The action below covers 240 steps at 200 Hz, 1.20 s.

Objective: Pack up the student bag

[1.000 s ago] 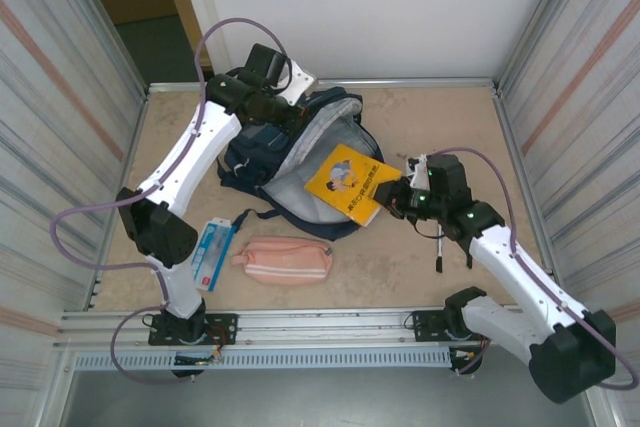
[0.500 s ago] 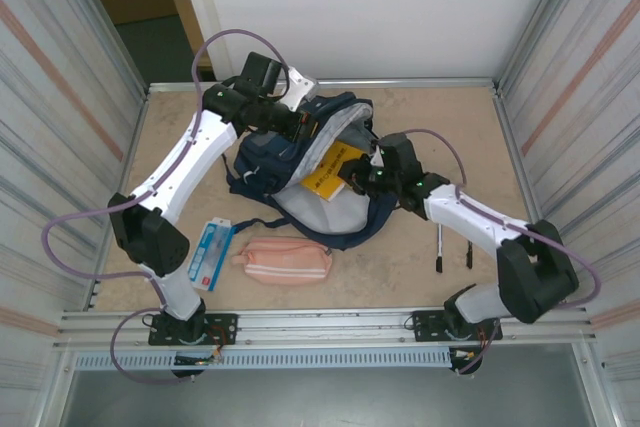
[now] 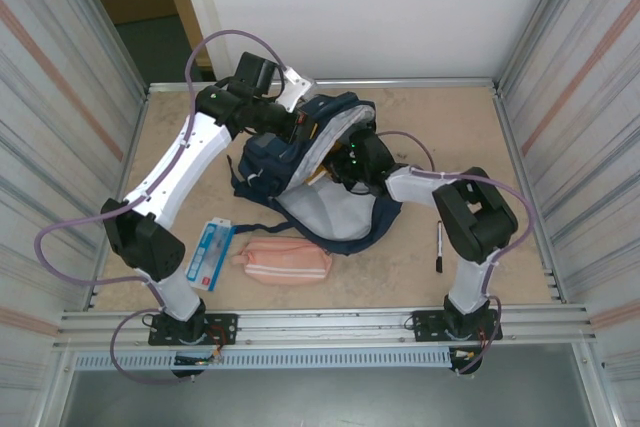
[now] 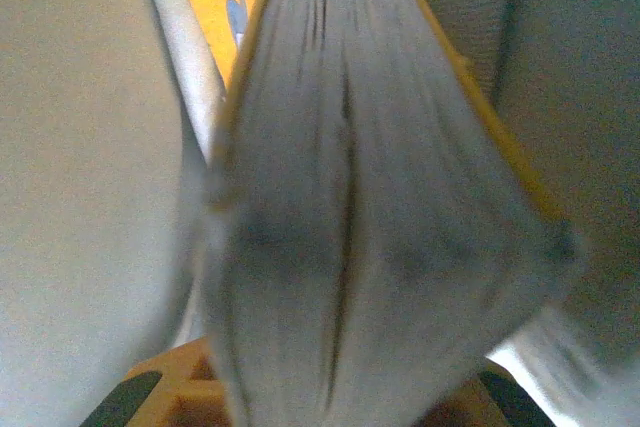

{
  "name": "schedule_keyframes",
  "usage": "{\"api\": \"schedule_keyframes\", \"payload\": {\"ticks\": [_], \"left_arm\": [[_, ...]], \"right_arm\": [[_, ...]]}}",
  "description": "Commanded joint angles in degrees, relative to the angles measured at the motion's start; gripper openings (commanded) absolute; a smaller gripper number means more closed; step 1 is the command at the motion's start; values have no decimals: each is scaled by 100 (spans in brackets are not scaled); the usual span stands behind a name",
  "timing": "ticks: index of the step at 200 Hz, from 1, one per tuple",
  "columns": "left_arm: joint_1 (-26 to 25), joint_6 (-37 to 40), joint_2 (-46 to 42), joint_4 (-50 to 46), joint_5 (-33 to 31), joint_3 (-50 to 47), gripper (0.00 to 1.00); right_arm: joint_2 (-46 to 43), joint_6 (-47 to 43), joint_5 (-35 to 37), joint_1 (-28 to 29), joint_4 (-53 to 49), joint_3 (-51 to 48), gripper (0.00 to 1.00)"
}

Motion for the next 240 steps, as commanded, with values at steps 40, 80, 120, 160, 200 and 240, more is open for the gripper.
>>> {"api": "schedule_keyframes", "payload": {"ticks": [40,80,120,160,200,240], "left_arm": [[12,319,-863,951,472,-52,0],[46,630,-1232,1288,155,-389,0],[245,730,-1603,1960,11,-958,0],[264,804,-1820,2221,97,-1380,0],[282,782,-1893,2451,21,-1772,0],[585,447,-1656,2943,-239,-1971,0]], "right_arm": [[453,1731,1131,653,582,217,0],[183,1903,1189,1146,976,-22,0],[-350,1366,1486,1414,401,-185,0],[94,1106,1188,1379,717,-1,6],[519,523,1092,1215,464,456,21],[-28,427,1238,1098,-356,365,40]]}}
